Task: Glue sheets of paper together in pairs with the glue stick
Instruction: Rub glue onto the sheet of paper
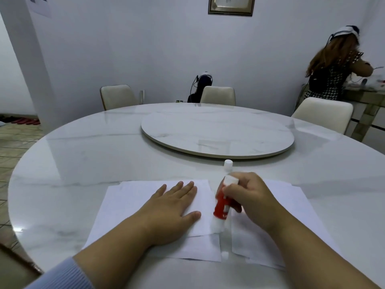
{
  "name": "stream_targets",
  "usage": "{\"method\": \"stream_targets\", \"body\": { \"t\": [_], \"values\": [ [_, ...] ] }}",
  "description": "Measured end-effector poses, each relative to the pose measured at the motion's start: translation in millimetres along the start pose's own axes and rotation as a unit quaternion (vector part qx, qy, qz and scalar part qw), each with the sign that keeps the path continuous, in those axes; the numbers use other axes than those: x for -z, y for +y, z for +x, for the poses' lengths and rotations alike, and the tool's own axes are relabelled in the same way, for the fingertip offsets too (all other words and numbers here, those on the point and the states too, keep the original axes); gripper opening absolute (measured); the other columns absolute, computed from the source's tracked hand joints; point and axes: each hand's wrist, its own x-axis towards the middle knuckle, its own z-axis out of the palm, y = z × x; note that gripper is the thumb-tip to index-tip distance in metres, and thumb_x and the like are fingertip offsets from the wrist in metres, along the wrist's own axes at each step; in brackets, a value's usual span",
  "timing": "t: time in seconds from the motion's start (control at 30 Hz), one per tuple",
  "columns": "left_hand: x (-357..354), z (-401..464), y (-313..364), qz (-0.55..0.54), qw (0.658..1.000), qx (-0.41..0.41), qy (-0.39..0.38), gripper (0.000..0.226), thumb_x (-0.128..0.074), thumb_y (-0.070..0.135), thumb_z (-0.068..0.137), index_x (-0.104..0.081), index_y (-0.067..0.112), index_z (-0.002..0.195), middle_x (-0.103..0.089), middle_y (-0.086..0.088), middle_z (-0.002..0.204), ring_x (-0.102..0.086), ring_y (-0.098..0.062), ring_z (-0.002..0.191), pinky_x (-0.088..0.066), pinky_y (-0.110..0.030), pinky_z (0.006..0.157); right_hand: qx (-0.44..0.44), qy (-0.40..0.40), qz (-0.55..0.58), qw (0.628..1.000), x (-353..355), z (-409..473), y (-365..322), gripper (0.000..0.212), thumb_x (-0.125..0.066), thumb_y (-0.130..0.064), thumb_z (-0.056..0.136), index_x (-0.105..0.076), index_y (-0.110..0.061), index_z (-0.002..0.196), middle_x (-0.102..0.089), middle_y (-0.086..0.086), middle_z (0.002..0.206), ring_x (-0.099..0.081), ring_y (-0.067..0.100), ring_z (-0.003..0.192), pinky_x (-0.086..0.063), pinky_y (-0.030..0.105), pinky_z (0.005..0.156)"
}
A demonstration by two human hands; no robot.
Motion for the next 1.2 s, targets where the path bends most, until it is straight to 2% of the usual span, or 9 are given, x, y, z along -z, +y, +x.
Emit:
{"method": "stream_targets", "body": {
  "t": [0.1,0.2,0.27,0.33,0.47,0.83,0.97,1.07,1.2],
  "values": [
    [15,7,-3,0.02,0.998,-0.023,-0.058,0.061,-0.026,0.048,0.095,0.005,0.035,0.147,0.015,0.017,0.155,0.02,-0.003,0.14,0.012,-0.032,0.115,0.016,0.181,0.095,0.979,11,7,0,0.022,-0.052,-0.02,0.072,-0.061,-0.002,0.064,-0.06,0.004,0.055,-0.044,0.008,0.045,-0.038,0.016,0.046],
    [38,10,-6,0.012,0.986,-0.071,-0.15,0.06,-0.037,0.024,0.096,-0.01,0.05,0.142,0.026,0.02,0.151,0.033,-0.01,0.135,0.015,-0.042,0.113,0.019,0.29,0.065,0.955,21,7,3,0.02,-0.05,-0.026,0.076,-0.057,-0.011,0.065,-0.051,-0.012,0.044,-0.044,0.002,0.045,-0.038,0.018,0.051],
    [43,10,-5,-0.017,0.989,-0.074,-0.124,0.063,-0.04,0.014,0.095,-0.018,0.053,0.139,0.026,0.019,0.151,0.03,-0.009,0.136,0.013,-0.041,0.113,0.02,0.312,0.024,0.95,21,5,5,0.025,-0.049,-0.032,0.077,-0.055,-0.01,0.067,-0.052,-0.015,0.042,-0.041,0.002,0.045,-0.037,0.018,0.051],
    [34,10,-2,-0.02,1.0,-0.007,-0.013,0.054,-0.038,0.031,0.097,-0.015,0.042,0.144,0.014,0.011,0.157,0.019,-0.011,0.142,0.009,-0.039,0.115,0.033,0.321,0.004,0.946,19,5,6,0.025,-0.049,-0.031,0.08,-0.054,-0.01,0.067,-0.053,-0.018,0.043,-0.042,0.001,0.045,-0.037,0.015,0.05],
    [13,5,-6,-0.008,0.993,0.114,-0.024,0.076,-0.034,0.066,0.085,-0.007,0.031,0.148,0.003,0.004,0.159,0.008,-0.019,0.145,0.004,-0.044,0.117,0.034,0.319,-0.026,0.947,17,6,9,0.027,-0.052,-0.018,0.09,-0.049,-0.012,0.064,-0.052,-0.02,0.041,-0.04,0.001,0.043,-0.032,0.008,0.044],
    [35,-9,-19,-0.086,0.993,0.004,-0.075,0.078,-0.062,0.065,0.069,-0.026,0.052,0.137,-0.012,0.031,0.151,-0.005,0.007,0.139,0.002,-0.026,0.112,0.029,0.273,-0.002,0.962,12,10,12,0.021,-0.055,-0.031,0.084,-0.056,-0.018,0.068,-0.053,-0.011,0.048,-0.038,0.01,0.05,-0.037,0.019,0.05],
    [21,4,0,-0.087,0.994,0.01,0.07,0.063,-0.033,0.061,0.088,-0.015,0.041,0.145,-0.007,0.021,0.156,-0.003,0.001,0.142,-0.004,-0.023,0.112,0.003,0.153,-0.062,0.986,0,11,17,0.012,-0.055,-0.026,0.09,-0.063,-0.027,0.082,-0.074,-0.008,0.081,-0.056,0.018,0.065,-0.047,0.028,0.064],
    [6,10,9,-0.027,0.999,-0.008,0.038,0.059,-0.02,0.05,0.096,-0.001,0.03,0.148,0.005,0.012,0.158,0.007,-0.002,0.143,0.005,-0.024,0.113,-0.009,0.109,-0.101,0.989,-7,12,19,0.016,-0.055,-0.028,0.089,-0.062,-0.041,0.085,-0.073,-0.012,0.088,-0.06,0.002,0.072,-0.046,0.022,0.07],
    [-1,14,4,0.011,1.0,0.004,0.001,0.058,-0.015,0.046,0.097,0.007,0.028,0.147,0.012,0.009,0.157,0.013,-0.005,0.142,0.008,-0.028,0.115,-0.031,0.073,-0.15,0.985,-10,13,23,0.009,-0.054,-0.029,0.089,-0.062,-0.033,0.087,-0.073,-0.011,0.092,-0.06,0.006,0.077,-0.047,0.031,0.077]
  ]
}}
